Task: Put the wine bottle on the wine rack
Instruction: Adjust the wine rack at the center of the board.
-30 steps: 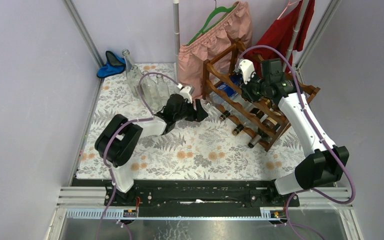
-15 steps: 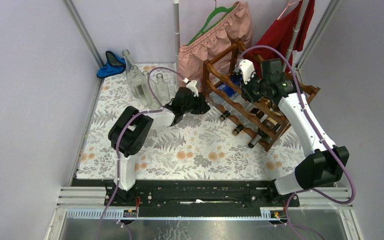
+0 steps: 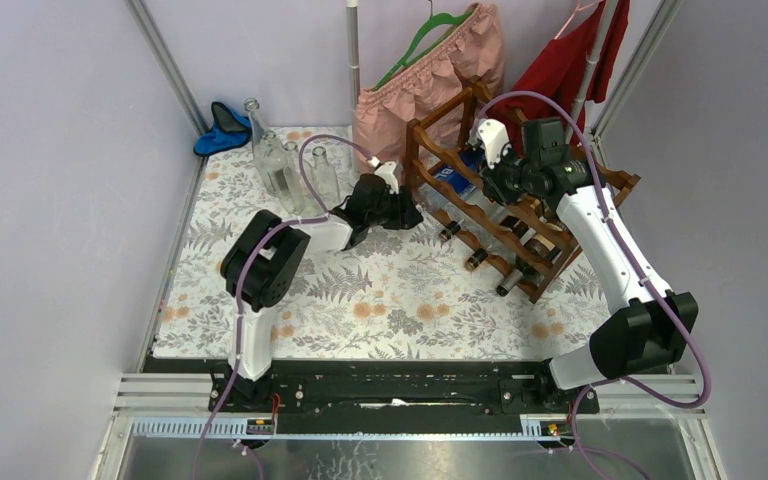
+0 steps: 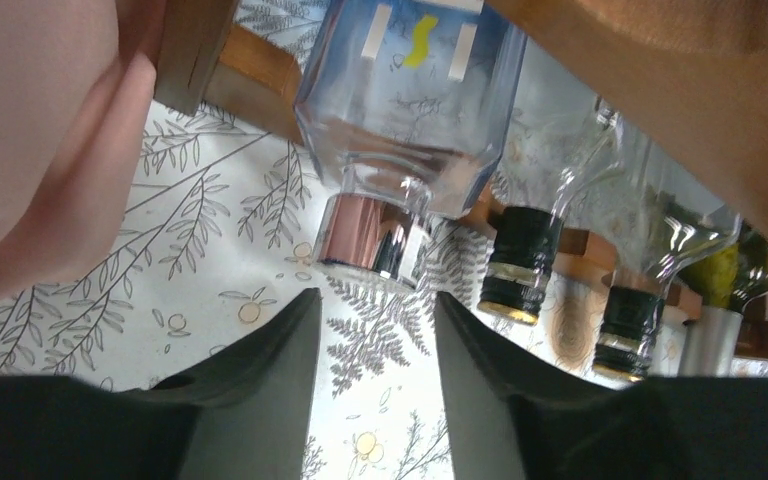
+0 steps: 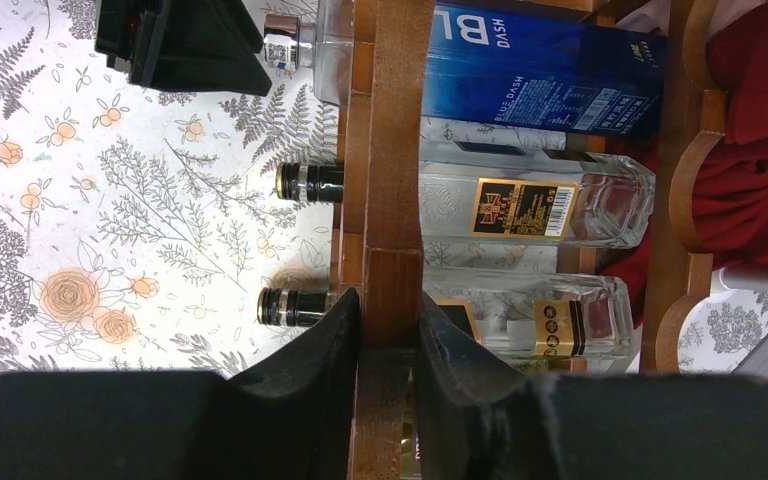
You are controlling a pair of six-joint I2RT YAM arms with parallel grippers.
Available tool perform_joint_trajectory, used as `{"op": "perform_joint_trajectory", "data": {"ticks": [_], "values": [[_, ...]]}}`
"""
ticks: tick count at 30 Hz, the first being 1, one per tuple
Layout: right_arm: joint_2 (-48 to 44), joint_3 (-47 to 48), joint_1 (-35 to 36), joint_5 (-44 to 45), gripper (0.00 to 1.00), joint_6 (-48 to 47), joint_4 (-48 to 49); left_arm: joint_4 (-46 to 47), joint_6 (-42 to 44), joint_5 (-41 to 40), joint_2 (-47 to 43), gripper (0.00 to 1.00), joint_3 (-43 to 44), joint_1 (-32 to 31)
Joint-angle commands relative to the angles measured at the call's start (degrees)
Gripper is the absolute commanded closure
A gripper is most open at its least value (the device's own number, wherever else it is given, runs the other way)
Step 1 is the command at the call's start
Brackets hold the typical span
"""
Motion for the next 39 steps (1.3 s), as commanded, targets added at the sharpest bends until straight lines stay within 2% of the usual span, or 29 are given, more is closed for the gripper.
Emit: {"op": "perform_joint_trajectory", "data": {"ticks": [1, 5, 9, 12, 18, 24, 28, 32, 35, 39], "values": [[-3.63, 0.5, 2.22, -8.76, 0.67, -1.95, -5.09, 2.0, 0.15, 0.55, -3.31, 0.45, -3.06, -0.51], [-3.7, 2.26, 2.21, -10.37, 0.57, -1.48, -6.15, 2.15, 1.12, -0.31, -7.65, 0.39, -7.42, -1.7], [-4.22, 4.0, 2.22, -11.17, 0.34, -1.2, -6.98, 2.27, 1.54, -0.88, -11.97, 0.38, -11.77, -3.13], [-5.15, 5.27, 2.21, -11.96, 0.22, -0.9, -7.76, 1.93, 1.82, 0.05, -15.01, 0.38, -13.99, -4.49], [-6.77, 10.16, 2.15, -11.99, 0.08, -0.73, -9.83, -0.79, 4.59, 0.53, -24.05, 0.38, -18.36, -8.02], [-9.29, 14.77, 2.17, -14.83, 0.0, -1.08, -12.8, -8.09, 10.9, -1.39, -41.33, 0.38, -21.93, -10.55], [-12.61, 14.46, 2.21, -24.13, 0.0, -2.23, -14.14, -17.01, 16.61, -3.31, -53.08, 0.36, -20.97, -10.68], [-17.65, 7.07, 2.21, -42.63, 0.0, -5.35, -13.63, -23.5, 19.67, -8.31, -62.08, 0.02, -19.98, -10.67], [-18.46, 3.72, 2.18, -52.27, 0.0, -8.86, -16.74, -26.66, 19.77, -11.81, -66.72, 0.01, -18.98, -10.53], [-19.36, -0.24, 2.26, -49.21, 0.0, -9.47, -16.18, -33.83, 19.74, -20.54, -68.2, 0.01, -12.84, -10.4]]}}
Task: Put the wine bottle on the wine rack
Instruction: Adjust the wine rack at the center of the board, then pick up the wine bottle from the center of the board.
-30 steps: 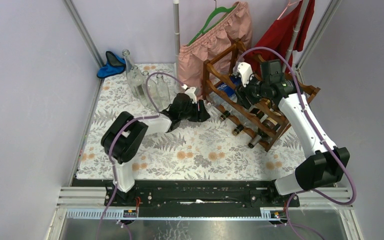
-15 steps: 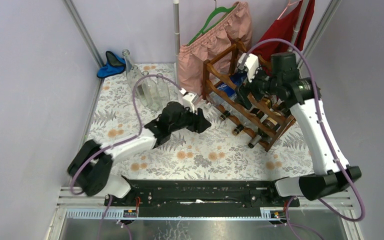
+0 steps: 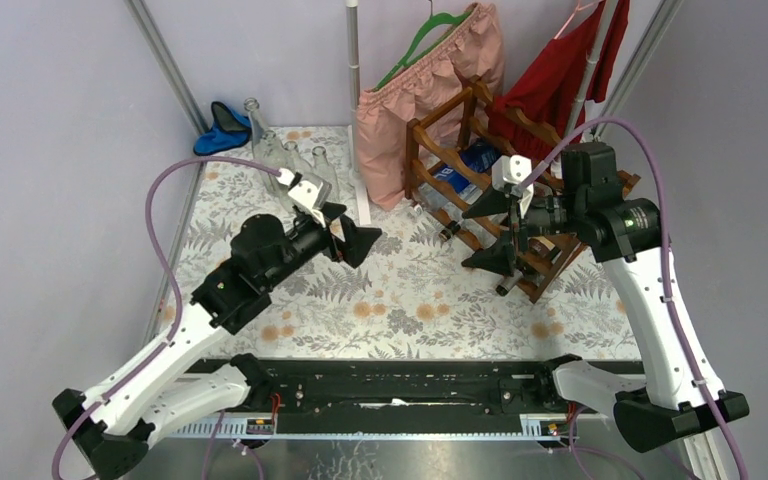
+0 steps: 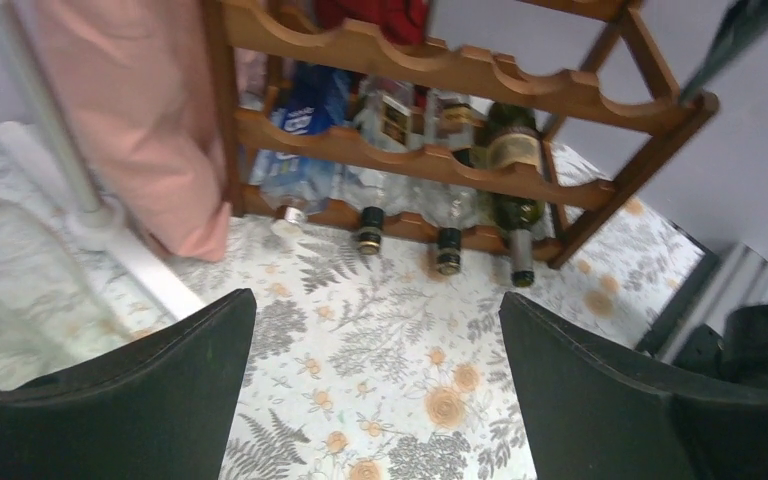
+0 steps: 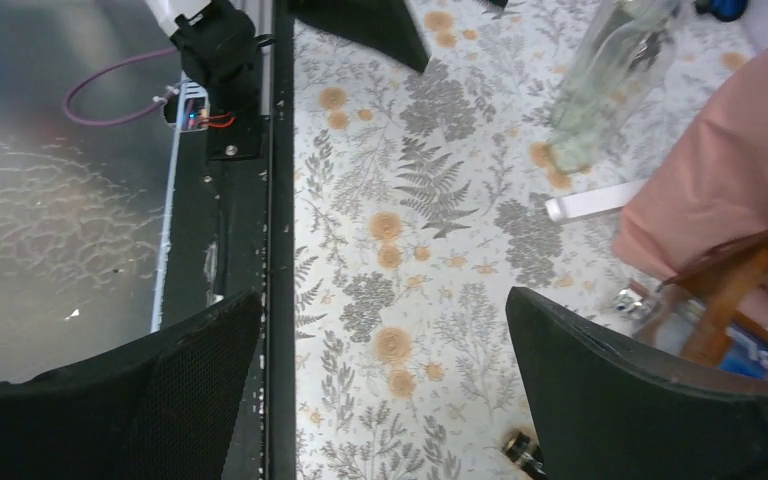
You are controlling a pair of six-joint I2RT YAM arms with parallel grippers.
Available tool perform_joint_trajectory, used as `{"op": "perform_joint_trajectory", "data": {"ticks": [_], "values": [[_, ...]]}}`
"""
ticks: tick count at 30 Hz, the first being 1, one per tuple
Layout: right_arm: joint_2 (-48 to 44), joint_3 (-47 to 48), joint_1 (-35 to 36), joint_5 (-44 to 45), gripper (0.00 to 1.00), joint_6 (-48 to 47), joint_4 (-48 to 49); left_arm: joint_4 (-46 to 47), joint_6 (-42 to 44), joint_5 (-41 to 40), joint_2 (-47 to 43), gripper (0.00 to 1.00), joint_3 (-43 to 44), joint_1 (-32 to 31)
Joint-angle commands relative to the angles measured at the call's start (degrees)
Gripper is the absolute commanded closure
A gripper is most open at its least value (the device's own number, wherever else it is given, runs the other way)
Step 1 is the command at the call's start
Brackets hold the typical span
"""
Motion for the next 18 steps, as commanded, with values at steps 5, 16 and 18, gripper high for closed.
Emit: {"op": "perform_joint_trajectory", "data": {"ticks": [5, 16, 18], "values": [[0.9, -4.72, 0.28, -1.09, 0.0, -1.81, -0.33, -18.14, 1.91, -16.39, 6.23, 0.02, 16.22, 4.24], [1.1, -6.0, 0.29, 0.56, 0.0, 0.76, 2.7, -17.67, 1.92, -17.46, 23.59, 0.31, 26.29, 16.65], [1.07, -6.14, 0.28, 0.58, 0.0, 0.84, 2.9, -17.78, 2.74, -19.24, 26.61, 0.31, 27.92, 16.69]]}}
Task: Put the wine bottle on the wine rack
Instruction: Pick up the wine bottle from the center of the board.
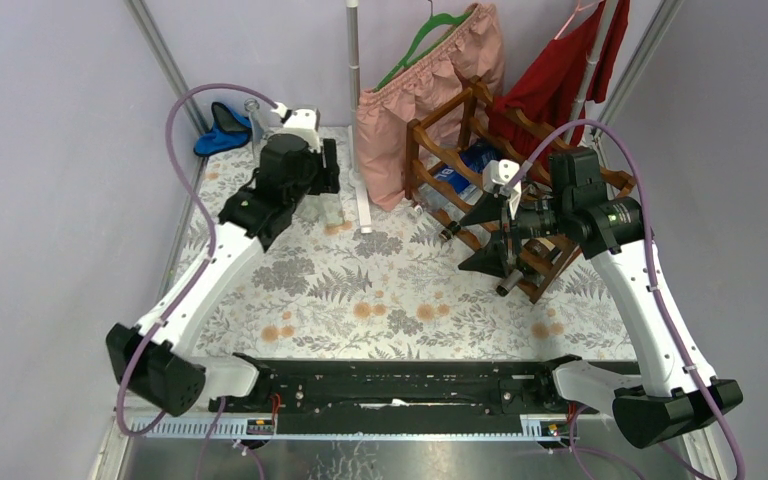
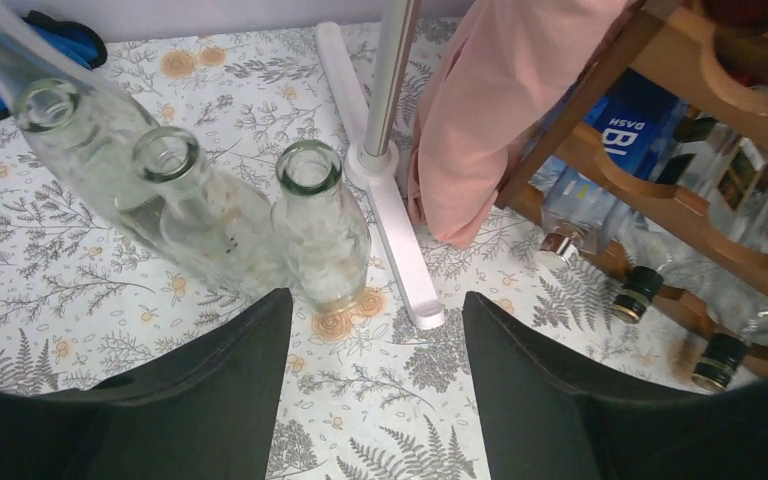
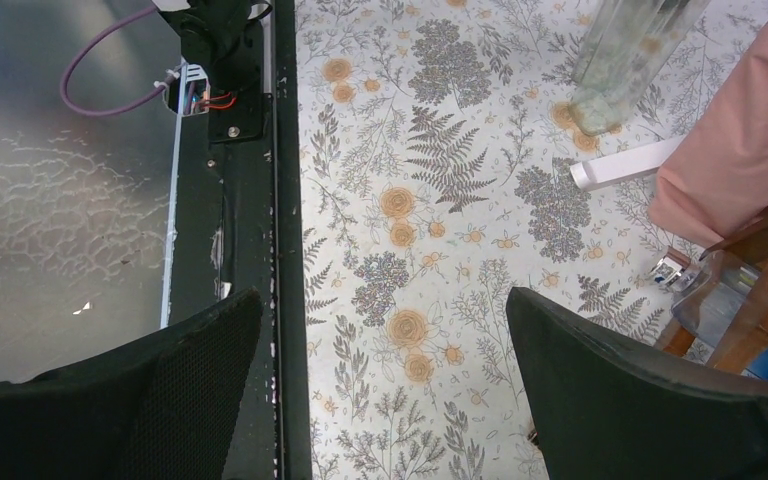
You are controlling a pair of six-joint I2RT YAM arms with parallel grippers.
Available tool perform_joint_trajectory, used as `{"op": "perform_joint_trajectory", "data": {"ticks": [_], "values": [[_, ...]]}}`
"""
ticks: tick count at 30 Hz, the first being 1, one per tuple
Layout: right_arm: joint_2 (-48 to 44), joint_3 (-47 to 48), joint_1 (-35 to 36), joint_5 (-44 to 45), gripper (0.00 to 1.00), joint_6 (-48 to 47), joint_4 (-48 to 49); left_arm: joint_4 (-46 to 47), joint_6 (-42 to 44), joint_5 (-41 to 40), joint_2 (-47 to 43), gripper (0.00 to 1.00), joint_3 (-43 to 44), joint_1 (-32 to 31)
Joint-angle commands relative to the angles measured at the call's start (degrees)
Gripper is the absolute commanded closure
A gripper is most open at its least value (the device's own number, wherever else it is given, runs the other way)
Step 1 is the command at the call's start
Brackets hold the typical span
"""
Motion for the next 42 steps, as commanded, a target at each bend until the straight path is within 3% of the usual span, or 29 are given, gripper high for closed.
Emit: {"op": "perform_joint_trajectory", "data": {"ticks": [1, 9, 19, 31, 34, 35, 36, 37, 42], "values": [[-0.28, -0.35, 0.29, -0.11, 0.0, 0.64, 1.65, -0.14, 2.27, -4.43, 5.13, 0.31, 4.82, 0.12], [-0.44, -0.62, 0.29, -0.5, 0.0, 0.55, 1.98, -0.18, 4.19, -9.0, 13.12, 0.3, 9.73, 1.82], [0.07, -0.8, 0.29, -0.75, 0.0, 0.29, 1.91, -0.04, 4.04, -6.1, 19.53, 0.3, 13.0, 4.31], [0.34, -0.71, 0.29, -0.61, 0.0, 0.17, 1.54, -0.76, 3.51, -1.37, 25.27, 0.45, 17.52, 6.93], [0.26, -0.71, 0.29, -0.41, 0.0, 0.17, 1.5, -0.99, 3.56, -0.45, 25.27, 0.59, 17.31, 7.02], [0.28, -0.65, 0.29, -0.42, 0.0, 0.16, 1.48, -1.31, 3.48, -0.2, 25.09, 0.8, 17.26, 7.14], [0.33, -0.63, 0.29, -0.43, 0.0, 0.17, 1.47, -1.77, 3.36, 0.11, 24.84, 0.92, 17.23, 7.14], [0.38, -0.58, 0.29, -0.43, 0.0, 0.17, 1.37, -2.32, 3.27, 0.67, 24.39, 0.98, 17.17, 7.11], [0.51, 0.04, 0.25, 0.45, 0.0, -0.79, 0.43, -3.62, 2.22, 5.26, 17.6, 1.0, 12.91, 7.15]]}}
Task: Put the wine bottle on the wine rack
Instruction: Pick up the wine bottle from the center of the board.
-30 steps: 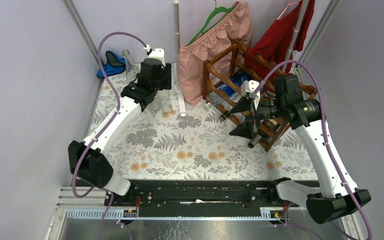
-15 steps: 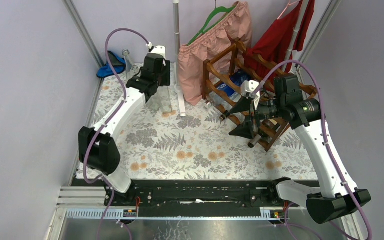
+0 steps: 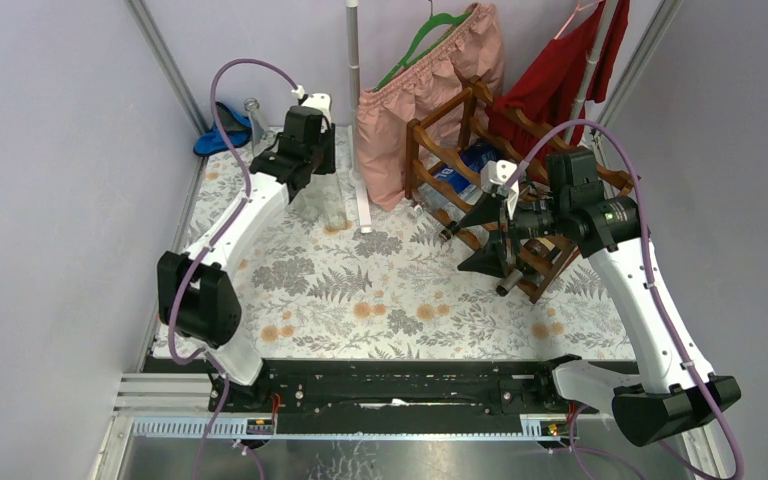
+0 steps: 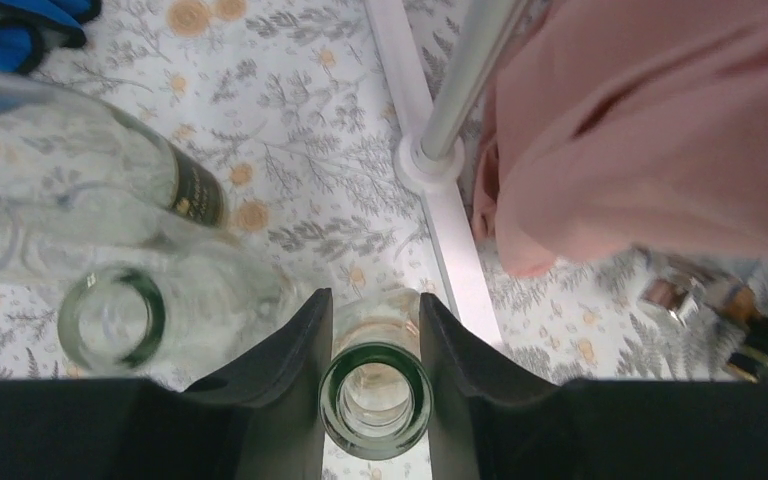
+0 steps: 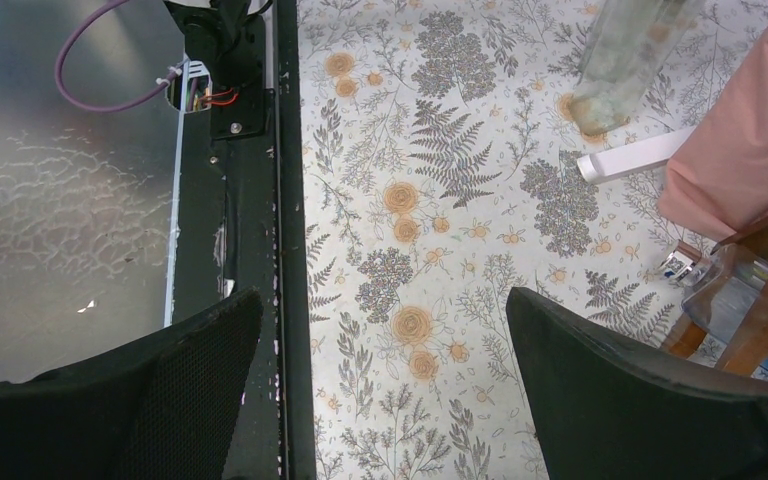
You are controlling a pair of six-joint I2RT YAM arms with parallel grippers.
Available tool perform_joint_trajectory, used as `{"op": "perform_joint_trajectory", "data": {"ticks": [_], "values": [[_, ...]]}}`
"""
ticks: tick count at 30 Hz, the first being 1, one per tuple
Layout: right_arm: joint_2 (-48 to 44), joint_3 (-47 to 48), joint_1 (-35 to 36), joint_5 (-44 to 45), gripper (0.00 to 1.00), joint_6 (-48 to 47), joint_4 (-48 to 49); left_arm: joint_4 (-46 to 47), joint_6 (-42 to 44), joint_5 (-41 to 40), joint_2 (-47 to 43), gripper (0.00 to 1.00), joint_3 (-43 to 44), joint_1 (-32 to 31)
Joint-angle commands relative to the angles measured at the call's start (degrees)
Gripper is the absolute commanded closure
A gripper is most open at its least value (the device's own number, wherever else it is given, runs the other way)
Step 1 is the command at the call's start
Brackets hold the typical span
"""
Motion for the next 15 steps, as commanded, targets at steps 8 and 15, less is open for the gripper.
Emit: {"op": "perform_joint_trajectory", "data": {"ticks": [8, 15], "values": [[0.65, 0.07, 0.36, 1.32, 0.0, -2.69, 1.41, 0.49, 0.01, 26.27, -23.3, 1.0, -13.22, -1.14], [-0.06, -6.52, 4.47, 1.47, 0.0, -6.5, 10.15, 12.7, -5.86, 48.95, -35.8, 1.0, -24.33, -6.39]]}}
